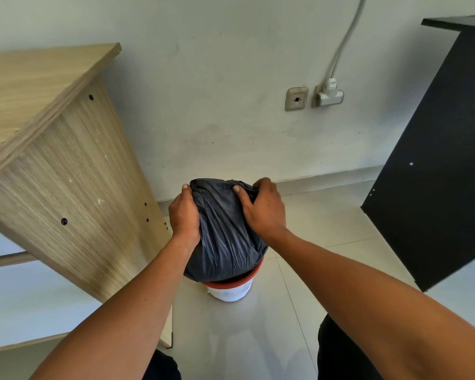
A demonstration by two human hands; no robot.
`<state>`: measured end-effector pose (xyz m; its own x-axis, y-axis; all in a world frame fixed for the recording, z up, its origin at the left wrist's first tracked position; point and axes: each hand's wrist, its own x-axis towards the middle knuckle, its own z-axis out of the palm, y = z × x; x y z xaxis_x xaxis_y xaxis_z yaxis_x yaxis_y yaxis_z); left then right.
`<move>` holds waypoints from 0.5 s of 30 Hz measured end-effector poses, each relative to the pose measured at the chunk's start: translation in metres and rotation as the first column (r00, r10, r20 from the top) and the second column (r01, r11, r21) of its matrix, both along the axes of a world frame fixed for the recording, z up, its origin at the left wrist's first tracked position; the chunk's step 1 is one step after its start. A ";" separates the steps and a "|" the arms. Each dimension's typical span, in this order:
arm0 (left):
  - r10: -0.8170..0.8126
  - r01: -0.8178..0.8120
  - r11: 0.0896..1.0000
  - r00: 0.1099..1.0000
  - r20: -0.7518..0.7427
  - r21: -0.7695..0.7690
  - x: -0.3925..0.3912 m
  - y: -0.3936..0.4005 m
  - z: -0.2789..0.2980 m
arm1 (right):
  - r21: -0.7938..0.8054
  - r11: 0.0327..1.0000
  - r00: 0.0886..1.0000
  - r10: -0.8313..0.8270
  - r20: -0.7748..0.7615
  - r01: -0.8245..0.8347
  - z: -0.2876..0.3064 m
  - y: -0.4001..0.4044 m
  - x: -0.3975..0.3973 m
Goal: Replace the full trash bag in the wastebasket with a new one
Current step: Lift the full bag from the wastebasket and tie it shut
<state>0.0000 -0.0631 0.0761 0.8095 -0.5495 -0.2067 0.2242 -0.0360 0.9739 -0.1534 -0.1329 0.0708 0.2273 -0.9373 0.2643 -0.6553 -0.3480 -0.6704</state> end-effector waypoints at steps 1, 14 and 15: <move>-0.009 0.009 1.000 1.000 -0.013 0.003 -0.001 -0.001 0.000 | 0.116 0.993 0.996 0.006 0.093 -0.017 -0.003 0.001 0.002; -0.178 0.165 0.983 0.960 -0.215 -0.077 0.000 -0.002 0.011 | -0.071 0.893 0.891 0.449 0.066 -0.445 0.016 -0.009 0.015; -0.173 0.161 0.984 0.960 -0.221 -0.074 0.000 -0.001 0.012 | -0.063 0.863 0.861 0.505 0.058 -0.502 0.018 -0.008 0.012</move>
